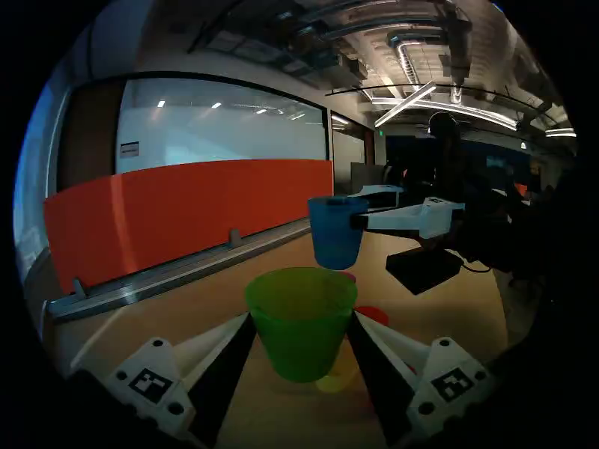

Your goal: Pour water

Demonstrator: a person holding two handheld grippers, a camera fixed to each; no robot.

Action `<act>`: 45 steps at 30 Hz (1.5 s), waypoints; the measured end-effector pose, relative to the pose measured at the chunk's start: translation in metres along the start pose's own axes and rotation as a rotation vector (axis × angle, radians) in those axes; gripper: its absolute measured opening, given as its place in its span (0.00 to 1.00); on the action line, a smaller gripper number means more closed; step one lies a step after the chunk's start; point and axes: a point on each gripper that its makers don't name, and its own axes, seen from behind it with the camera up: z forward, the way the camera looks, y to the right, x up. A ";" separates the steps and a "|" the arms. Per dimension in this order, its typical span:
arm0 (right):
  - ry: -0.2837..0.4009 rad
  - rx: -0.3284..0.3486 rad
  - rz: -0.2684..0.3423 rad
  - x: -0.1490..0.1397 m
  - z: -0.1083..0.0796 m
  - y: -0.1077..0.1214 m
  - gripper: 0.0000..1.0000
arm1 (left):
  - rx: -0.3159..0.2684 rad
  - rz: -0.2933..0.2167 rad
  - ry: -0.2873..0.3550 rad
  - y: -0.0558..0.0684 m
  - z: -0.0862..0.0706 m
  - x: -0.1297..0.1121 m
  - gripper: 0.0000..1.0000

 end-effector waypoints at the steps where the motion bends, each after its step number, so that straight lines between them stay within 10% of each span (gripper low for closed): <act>1: 0.001 0.001 -0.003 0.001 0.000 -0.001 0.90 | 0.000 0.000 0.003 0.000 0.000 0.001 0.83; 45: 0.006 0.040 -0.305 0.046 0.008 -0.008 0.90 | -0.039 -0.029 0.105 0.026 -0.005 0.012 0.83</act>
